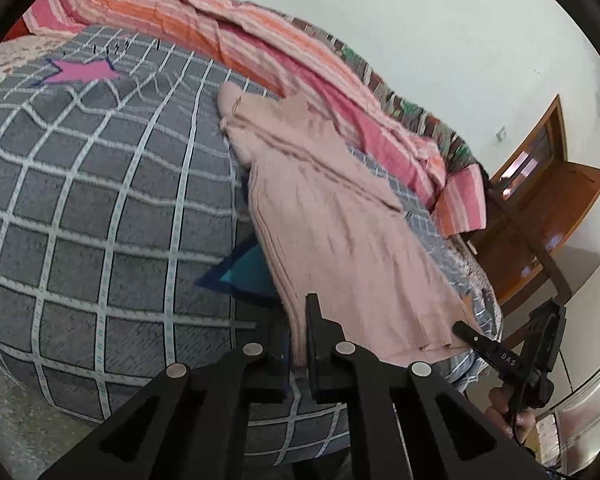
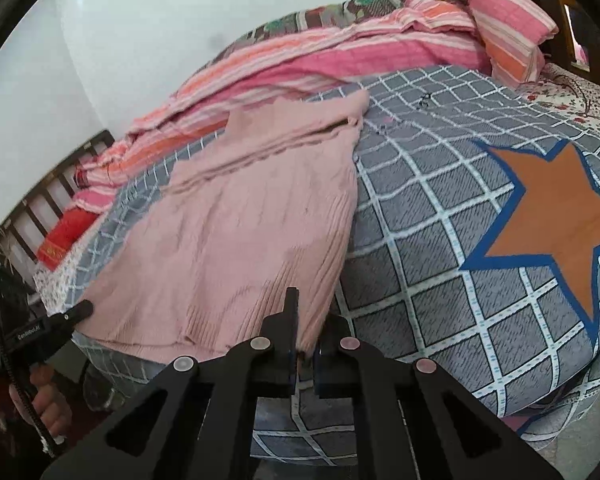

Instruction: Fold small clothes

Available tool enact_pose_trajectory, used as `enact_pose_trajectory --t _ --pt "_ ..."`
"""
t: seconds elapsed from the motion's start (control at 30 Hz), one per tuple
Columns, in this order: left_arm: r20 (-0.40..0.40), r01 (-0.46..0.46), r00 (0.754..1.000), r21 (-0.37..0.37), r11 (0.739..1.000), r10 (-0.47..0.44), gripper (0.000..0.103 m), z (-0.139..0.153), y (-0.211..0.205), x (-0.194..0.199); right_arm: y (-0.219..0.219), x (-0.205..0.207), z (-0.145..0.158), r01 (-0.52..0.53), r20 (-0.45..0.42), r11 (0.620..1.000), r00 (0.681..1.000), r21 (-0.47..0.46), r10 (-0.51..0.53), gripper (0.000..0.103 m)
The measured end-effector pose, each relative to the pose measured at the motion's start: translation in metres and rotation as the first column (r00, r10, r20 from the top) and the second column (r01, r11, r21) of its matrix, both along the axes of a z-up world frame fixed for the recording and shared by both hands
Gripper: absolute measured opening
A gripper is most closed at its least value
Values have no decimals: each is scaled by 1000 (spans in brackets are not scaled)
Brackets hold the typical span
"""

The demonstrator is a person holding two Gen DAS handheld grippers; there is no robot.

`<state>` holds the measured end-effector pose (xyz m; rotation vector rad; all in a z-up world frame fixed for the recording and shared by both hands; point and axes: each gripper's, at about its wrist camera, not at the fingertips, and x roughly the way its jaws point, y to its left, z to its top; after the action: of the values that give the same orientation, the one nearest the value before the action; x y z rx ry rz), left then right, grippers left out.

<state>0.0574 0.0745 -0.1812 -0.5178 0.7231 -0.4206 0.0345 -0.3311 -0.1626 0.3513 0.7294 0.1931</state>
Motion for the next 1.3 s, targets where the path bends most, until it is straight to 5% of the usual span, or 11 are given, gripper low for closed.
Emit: enact_pose_trajectory --t 0.63,1.3 --pt "111 -84 991 37 996 80 7 59 -2 52 -10 35 50 37 121 996 992 81 -47 5" --pt "138 -154 979 13 988 151 7 80 -4 165 -20 166 72 126 124 975 981 182 -150 5"
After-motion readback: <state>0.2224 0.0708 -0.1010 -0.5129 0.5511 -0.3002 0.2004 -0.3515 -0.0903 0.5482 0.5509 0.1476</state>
